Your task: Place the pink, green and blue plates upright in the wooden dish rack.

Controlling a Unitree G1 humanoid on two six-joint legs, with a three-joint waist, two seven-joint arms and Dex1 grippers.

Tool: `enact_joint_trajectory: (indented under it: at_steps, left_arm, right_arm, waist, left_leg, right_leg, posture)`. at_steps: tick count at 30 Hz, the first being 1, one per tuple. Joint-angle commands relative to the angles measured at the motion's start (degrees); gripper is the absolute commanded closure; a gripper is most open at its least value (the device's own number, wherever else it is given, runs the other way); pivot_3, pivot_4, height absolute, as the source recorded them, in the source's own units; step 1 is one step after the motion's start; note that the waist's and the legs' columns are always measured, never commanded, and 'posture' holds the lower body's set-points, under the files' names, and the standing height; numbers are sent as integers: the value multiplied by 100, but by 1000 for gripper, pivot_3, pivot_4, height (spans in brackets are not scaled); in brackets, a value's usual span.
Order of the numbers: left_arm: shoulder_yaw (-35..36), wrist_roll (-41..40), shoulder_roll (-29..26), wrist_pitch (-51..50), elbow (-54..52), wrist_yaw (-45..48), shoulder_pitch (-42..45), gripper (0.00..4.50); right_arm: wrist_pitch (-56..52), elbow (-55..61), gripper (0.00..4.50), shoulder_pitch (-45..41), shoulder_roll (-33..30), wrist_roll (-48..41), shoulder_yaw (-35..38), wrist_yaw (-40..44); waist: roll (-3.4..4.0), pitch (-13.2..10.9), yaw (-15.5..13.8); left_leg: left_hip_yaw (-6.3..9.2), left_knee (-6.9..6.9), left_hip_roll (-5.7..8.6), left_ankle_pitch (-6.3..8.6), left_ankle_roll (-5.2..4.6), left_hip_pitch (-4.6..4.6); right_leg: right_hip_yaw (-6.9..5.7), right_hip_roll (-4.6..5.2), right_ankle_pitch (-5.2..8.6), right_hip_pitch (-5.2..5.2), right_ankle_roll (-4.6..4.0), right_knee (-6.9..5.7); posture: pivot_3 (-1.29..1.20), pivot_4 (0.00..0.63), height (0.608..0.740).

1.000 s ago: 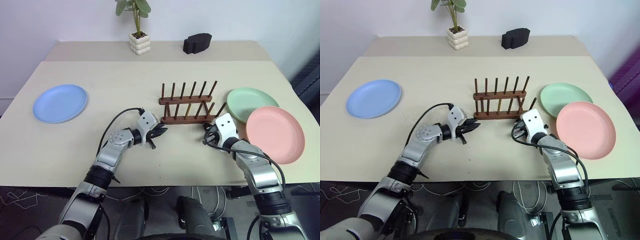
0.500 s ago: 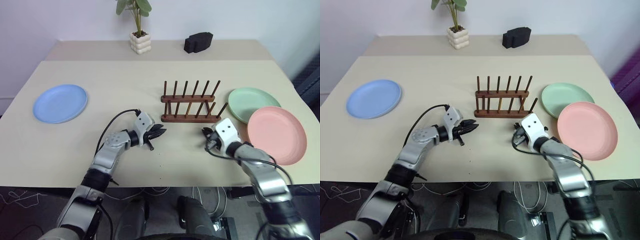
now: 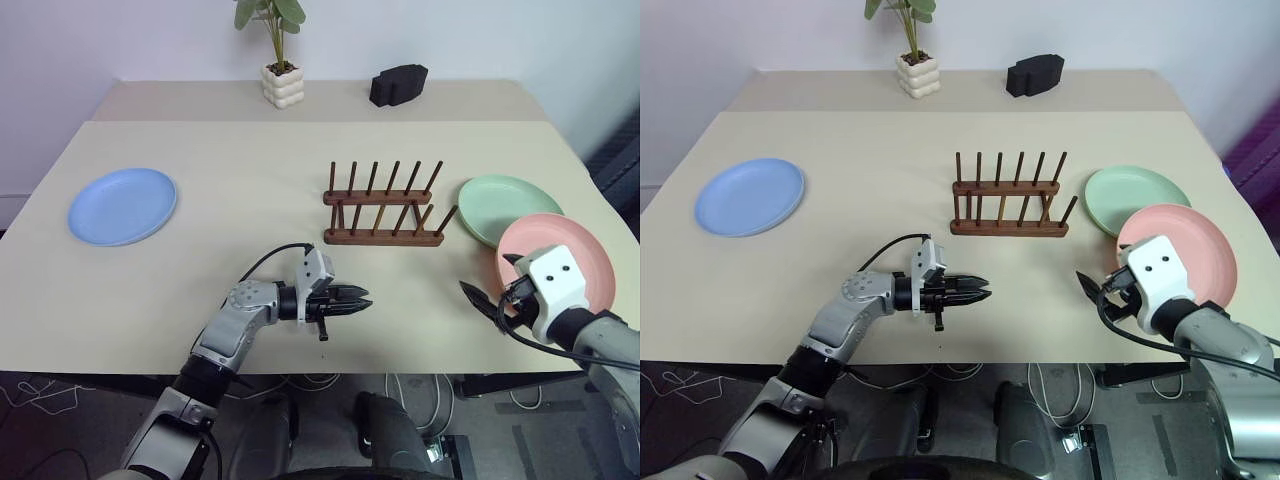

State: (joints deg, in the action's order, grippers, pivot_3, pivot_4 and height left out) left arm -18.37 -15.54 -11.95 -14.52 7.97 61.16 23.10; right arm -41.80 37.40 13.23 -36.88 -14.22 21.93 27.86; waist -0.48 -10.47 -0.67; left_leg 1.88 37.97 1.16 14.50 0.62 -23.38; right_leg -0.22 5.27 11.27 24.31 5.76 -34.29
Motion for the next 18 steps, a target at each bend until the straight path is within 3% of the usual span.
enact_joint_trajectory:
  at_steps: [1, 6, 7, 9, 16, 18]
  left_arm:
    - [-26, -67, 82, 114, -11, 105, 123, 3567]
    - [73, -24, 35, 275, -52, 78, 96, 3567]
    - [95, -14, 8, 316, -74, 58, 78, 3567]
    - [126, 23, -43, 399, -113, -19, 49, 3567]
    - [196, 86, -81, 617, -175, -325, -55, 3567]
    - [179, 74, -76, 586, -181, -333, -67, 3567]
  right_arm:
    - [23, -177, 63, 21, 120, 203, 100, -316]
    - [324, -891, 63, -157, 188, 513, -201, -525]
    - [368, -1020, 297, -201, 177, 578, -259, -556]
    - [484, -1236, 864, -288, 160, 672, -345, -593]
    - [648, -1361, 4446, -437, 125, 809, -497, -558]
    - [634, -1307, 4446, -422, 135, 835, -491, -559]
  waist:
    - [5, 2, -3]
    - [4, 1, -4]
    - [4, 1, -5]
    - [5, 1, -4]
    - [4, 1, -2]
    - [2, 2, -5]
  left_leg:
    - [-1, 0, 0, 0, 0, 0]
    - [-1, 0, 0, 1, -1, -1]
    - [-1, 0, 0, 1, -1, -1]
    - [-1, 0, 1, 1, -1, -1]
    - [0, 0, 0, 1, -2, -1]
    - [0, 0, 0, 1, -2, 0]
  right_leg:
    - [0, 1, 4, 0, 7, 1]
    - [1, 1, 7, 0, 11, 2]
    - [0, 1, 6, 0, 10, 2]
    - [1, 2, 5, 0, 8, 3]
    - [0, 2, 6, 0, 10, 2]
    - [0, 2, 7, -2, 12, 2]
  posture:
    - [0, 150, 737]
    - [0, 150, 737]
    - [0, 150, 737]
    - [0, 150, 737]
    - [0, 150, 737]
    - [0, 150, 737]
